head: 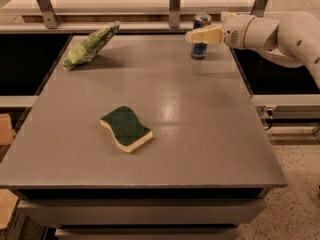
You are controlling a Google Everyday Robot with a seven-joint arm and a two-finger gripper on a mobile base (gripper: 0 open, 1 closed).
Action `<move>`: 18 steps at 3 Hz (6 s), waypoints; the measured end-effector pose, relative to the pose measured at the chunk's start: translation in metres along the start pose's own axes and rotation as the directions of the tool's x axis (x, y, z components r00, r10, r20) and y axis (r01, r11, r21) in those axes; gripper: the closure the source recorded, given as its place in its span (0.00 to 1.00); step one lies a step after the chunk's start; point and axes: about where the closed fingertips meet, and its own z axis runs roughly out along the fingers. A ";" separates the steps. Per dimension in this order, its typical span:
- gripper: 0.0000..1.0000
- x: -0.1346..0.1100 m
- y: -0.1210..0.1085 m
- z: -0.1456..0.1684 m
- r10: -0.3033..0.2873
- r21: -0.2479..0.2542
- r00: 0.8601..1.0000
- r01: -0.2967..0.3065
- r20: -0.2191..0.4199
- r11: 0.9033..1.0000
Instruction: Move redbull can near sponge
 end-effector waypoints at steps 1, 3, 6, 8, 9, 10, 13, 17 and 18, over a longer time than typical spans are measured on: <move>0.00 0.008 -0.002 0.002 0.013 0.009 1.000 -0.013 -0.010 1.000; 0.18 0.019 -0.013 0.012 0.024 0.015 0.999 -0.024 -0.022 1.000; 0.87 0.016 -0.022 0.034 0.008 -0.019 1.000 -0.009 -0.011 1.000; 1.00 0.005 -0.022 0.019 0.002 -0.023 1.000 -0.002 -0.016 1.000; 1.00 -0.008 -0.015 0.005 0.002 -0.041 1.000 -0.003 -0.007 0.999; 1.00 -0.026 -0.004 -0.010 -0.003 -0.074 1.000 0.003 0.006 0.997; 1.00 -0.067 0.055 -0.063 0.004 -0.132 1.000 -0.003 0.006 0.991; 1.00 -0.070 0.159 -0.095 -0.027 -0.223 0.998 0.037 0.049 0.974; 1.00 -0.069 0.187 -0.095 -0.029 -0.249 0.999 0.038 0.041 0.968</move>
Offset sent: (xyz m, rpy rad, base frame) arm 0.0144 -0.0118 -0.0215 -0.0160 0.0489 -0.0394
